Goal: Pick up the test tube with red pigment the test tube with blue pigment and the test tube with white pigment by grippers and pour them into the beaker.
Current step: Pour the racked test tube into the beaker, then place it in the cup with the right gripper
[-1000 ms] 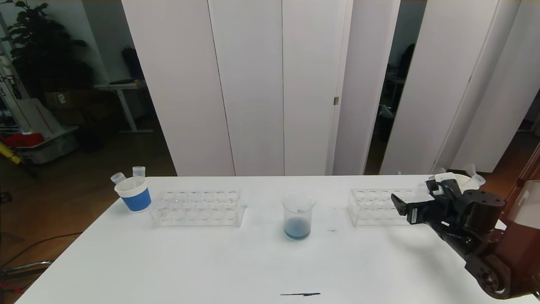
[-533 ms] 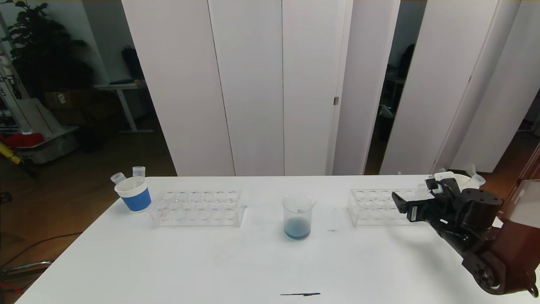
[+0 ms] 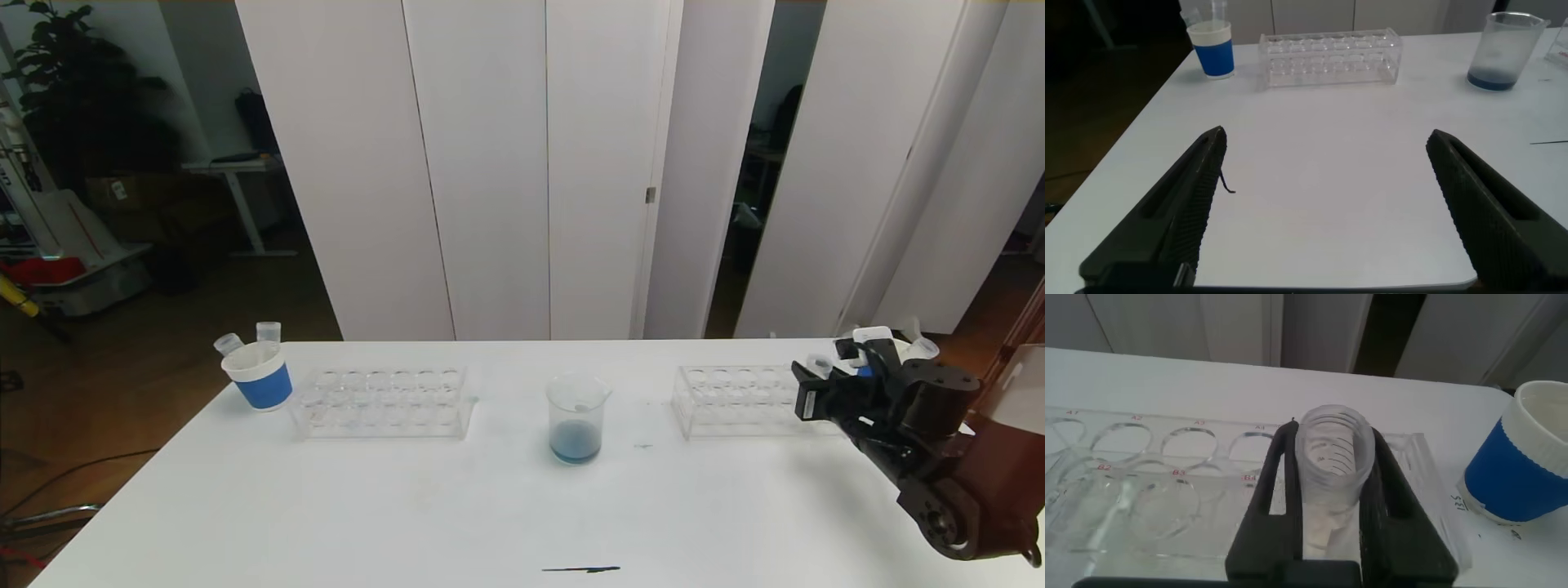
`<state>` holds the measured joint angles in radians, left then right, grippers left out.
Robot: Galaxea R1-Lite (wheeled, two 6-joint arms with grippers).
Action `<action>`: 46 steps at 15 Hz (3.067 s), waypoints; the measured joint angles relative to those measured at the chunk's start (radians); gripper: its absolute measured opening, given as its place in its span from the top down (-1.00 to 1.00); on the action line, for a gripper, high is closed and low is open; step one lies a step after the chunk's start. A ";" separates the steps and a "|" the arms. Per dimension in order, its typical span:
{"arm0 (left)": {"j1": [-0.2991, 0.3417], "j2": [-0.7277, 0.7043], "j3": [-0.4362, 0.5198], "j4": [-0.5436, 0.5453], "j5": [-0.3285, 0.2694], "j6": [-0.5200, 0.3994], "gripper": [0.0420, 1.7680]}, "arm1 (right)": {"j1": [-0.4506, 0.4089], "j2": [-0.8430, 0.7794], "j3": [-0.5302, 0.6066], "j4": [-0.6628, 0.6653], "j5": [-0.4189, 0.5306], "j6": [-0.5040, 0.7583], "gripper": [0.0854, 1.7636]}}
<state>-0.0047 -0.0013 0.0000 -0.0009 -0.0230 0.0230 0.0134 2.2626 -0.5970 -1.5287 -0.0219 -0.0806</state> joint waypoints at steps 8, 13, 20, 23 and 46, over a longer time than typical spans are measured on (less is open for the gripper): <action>0.001 0.000 0.000 0.000 0.000 0.000 -0.98 | 0.001 -0.006 -0.010 0.006 0.004 0.044 0.42; 0.001 0.000 0.000 0.000 0.000 0.000 -0.98 | 0.002 -0.062 -0.020 0.078 0.007 0.093 0.42; 0.001 0.000 0.000 0.000 0.000 0.000 -0.98 | 0.011 -0.246 -0.190 0.363 -0.025 0.107 0.41; 0.001 0.000 0.000 0.000 0.000 0.000 -0.98 | 0.012 -0.300 -0.306 0.534 -0.022 0.107 0.41; 0.001 0.000 0.000 0.000 0.000 0.000 -0.98 | 0.269 -0.011 -0.942 0.710 0.491 -0.306 0.41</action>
<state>-0.0038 -0.0013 0.0000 -0.0013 -0.0230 0.0230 0.2828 2.2519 -1.5394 -0.8187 0.4689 -0.3868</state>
